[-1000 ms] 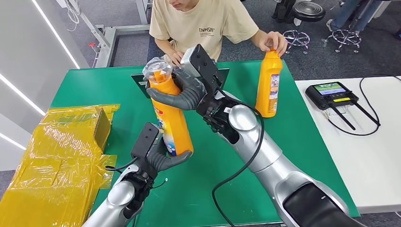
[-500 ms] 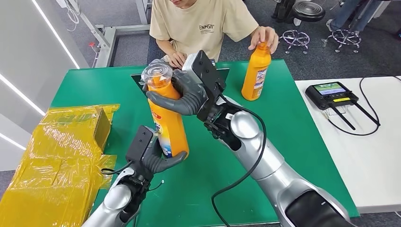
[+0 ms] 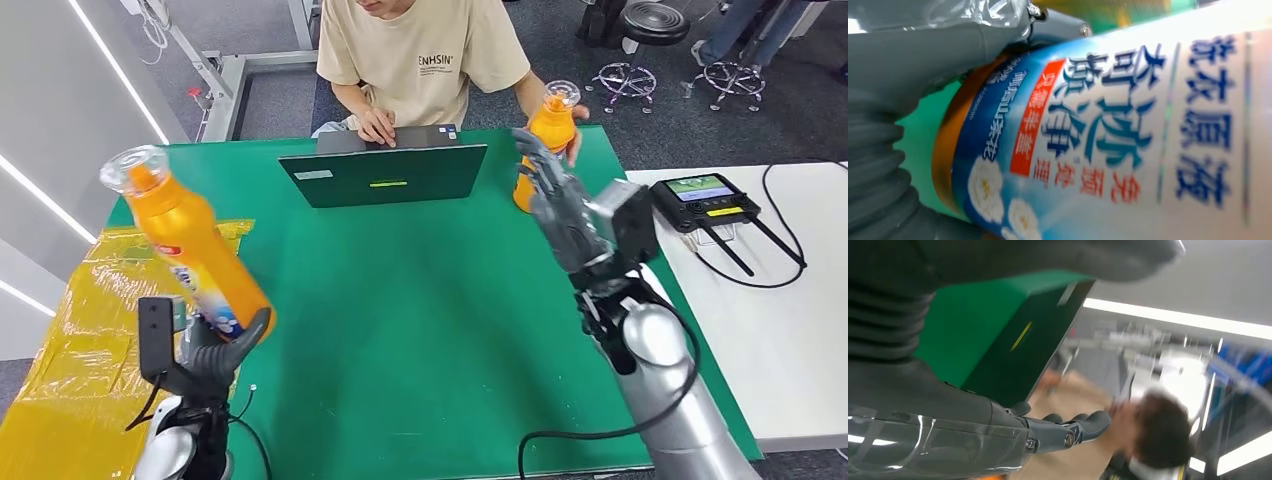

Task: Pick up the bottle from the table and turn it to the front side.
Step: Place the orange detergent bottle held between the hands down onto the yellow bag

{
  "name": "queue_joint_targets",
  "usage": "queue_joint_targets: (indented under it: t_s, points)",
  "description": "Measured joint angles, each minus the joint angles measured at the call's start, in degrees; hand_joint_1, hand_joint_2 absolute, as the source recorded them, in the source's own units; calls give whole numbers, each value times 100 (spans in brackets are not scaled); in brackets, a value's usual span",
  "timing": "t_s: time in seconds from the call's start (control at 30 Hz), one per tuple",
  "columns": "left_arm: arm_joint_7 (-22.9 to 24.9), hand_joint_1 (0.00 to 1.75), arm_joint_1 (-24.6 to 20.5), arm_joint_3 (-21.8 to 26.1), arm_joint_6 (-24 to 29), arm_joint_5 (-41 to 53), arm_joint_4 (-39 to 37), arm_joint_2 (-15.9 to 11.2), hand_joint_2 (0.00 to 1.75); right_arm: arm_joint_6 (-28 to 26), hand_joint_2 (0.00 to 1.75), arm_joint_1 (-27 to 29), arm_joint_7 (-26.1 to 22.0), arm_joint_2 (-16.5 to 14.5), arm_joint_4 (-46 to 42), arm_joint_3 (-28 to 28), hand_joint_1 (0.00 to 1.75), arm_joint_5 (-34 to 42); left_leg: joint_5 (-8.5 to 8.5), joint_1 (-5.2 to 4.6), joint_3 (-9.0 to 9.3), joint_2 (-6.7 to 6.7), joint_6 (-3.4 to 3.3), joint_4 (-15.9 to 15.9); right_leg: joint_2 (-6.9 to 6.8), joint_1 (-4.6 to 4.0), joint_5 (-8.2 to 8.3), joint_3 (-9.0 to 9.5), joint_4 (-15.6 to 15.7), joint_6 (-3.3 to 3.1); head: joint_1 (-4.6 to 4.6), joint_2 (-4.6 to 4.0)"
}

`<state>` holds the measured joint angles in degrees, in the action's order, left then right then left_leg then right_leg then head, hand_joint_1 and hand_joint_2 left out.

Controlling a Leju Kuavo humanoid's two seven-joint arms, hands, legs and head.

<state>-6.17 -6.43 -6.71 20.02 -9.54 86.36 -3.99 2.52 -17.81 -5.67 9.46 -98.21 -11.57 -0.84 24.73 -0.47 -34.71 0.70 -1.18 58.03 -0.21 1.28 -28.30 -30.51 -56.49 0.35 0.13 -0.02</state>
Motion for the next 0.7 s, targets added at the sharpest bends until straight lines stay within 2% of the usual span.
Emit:
queue_joint_targets:
  t_s: [0.2,0.37,0.5,0.7]
  points:
    - [69,175,567,765,202,290,456,-16,175,-86,0,1250,-167,48,-563,694,0,-222,8,1,0,-3,2,-3,3,-1,-12,-3,0,0,-1,0]
    - [735,175,920,1256,326,1190,718,-27,175,-162,0,1979,-178,44,-809,801,0,-265,9,2,1,-4,3,-5,3,-2,-18,-2,-1,-3,-1,0]
    - [1239,175,1105,1595,234,1924,737,-78,175,-238,0,2362,-217,14,-992,810,0,-223,9,2,0,-4,3,-6,4,-2,-19,-3,-1,-4,-1,0]
    - [1558,175,1216,1967,192,2360,662,-139,175,-245,0,2632,-221,-70,-1120,808,0,-208,9,1,1,-4,3,-6,3,-1,-19,-1,-1,-4,-1,0]
